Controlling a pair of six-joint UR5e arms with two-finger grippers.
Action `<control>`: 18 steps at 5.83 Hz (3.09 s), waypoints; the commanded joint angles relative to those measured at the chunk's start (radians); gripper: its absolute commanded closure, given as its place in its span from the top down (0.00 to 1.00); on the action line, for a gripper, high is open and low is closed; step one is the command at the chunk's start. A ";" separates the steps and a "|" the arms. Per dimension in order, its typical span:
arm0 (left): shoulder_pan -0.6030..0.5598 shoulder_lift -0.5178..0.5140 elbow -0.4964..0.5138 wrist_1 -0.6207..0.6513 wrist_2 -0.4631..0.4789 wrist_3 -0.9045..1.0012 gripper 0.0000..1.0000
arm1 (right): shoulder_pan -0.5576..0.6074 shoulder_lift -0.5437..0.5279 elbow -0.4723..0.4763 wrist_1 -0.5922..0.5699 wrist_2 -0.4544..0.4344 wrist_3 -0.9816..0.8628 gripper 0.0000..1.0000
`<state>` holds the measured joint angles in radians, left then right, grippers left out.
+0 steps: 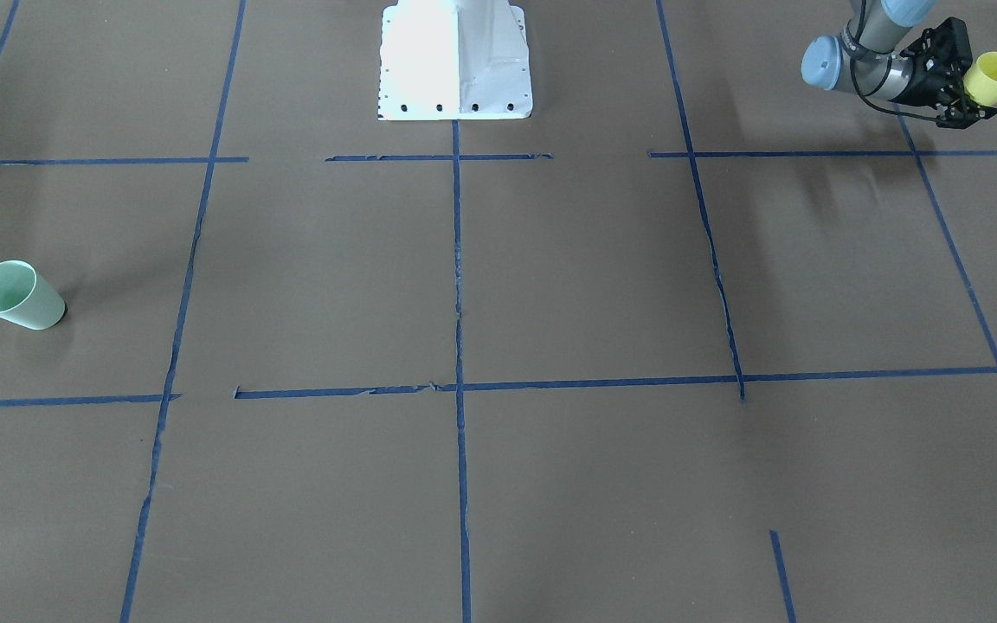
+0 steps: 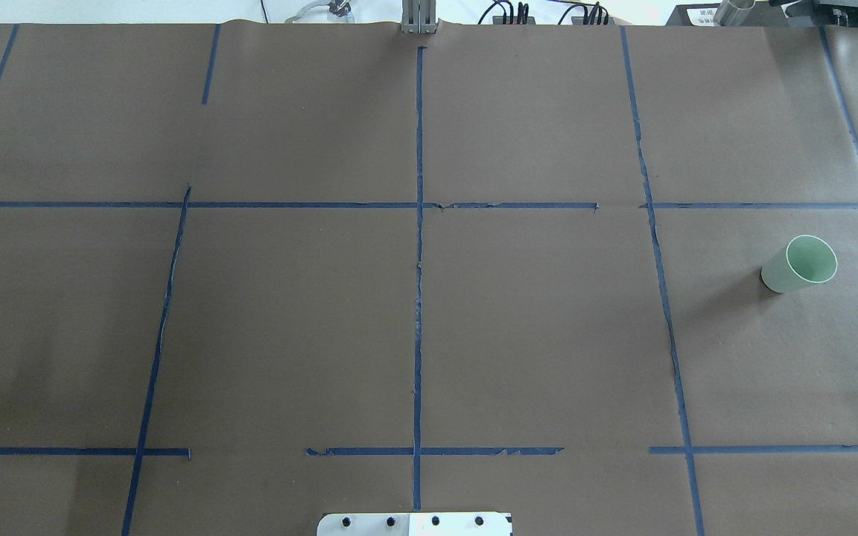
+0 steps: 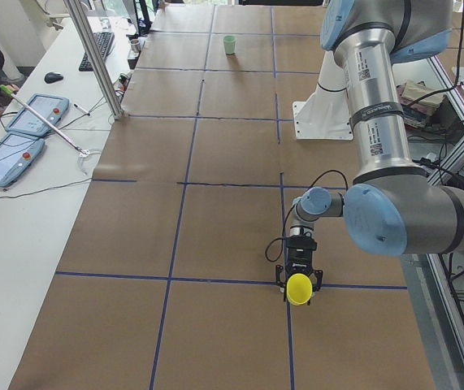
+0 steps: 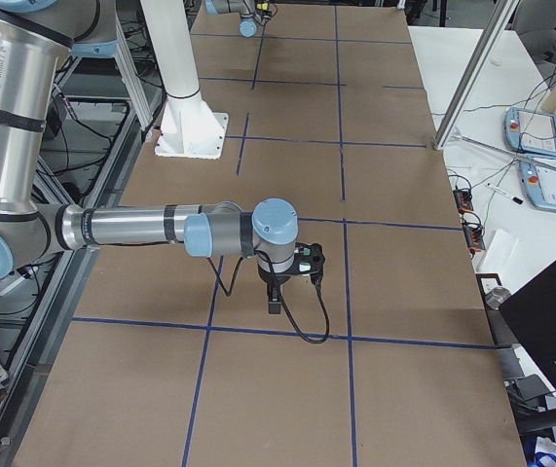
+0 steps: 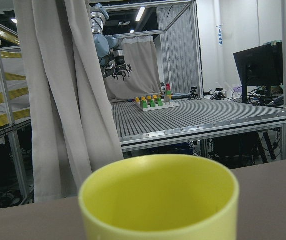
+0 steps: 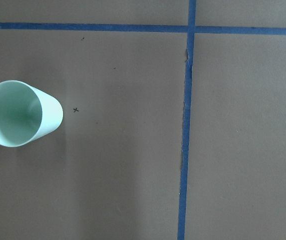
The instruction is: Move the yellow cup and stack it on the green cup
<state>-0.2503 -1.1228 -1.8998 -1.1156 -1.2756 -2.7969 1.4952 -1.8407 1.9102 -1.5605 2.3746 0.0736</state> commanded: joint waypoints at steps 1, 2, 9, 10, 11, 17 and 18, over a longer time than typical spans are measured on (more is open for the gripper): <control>-0.260 -0.046 -0.013 -0.027 0.192 0.264 0.46 | 0.000 0.000 0.000 -0.001 0.002 0.002 1.00; -0.399 -0.110 -0.019 -0.102 0.253 0.466 0.46 | 0.000 0.000 0.000 -0.001 0.002 0.002 1.00; -0.902 -0.459 0.059 -1.024 0.045 1.653 0.45 | -0.001 0.000 -0.013 -0.003 0.002 0.002 1.00; -0.902 -0.474 0.051 -1.134 -0.011 1.745 0.44 | -0.004 0.000 -0.026 -0.003 0.002 0.002 1.00; -0.902 -0.539 0.048 -1.202 -0.141 1.918 0.40 | -0.009 0.001 -0.027 -0.003 0.006 0.002 1.00; -0.625 -0.893 0.068 -1.259 -0.338 2.222 0.34 | -0.042 0.139 -0.022 -0.003 0.129 0.041 1.00; -0.522 -0.954 0.126 -1.343 -0.299 2.219 0.34 | -0.088 0.246 -0.026 -0.036 0.127 0.104 1.00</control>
<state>-0.8721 -2.0237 -1.8162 -2.3979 -1.6007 -0.5758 1.4443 -1.6885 1.8856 -1.5728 2.4926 0.1272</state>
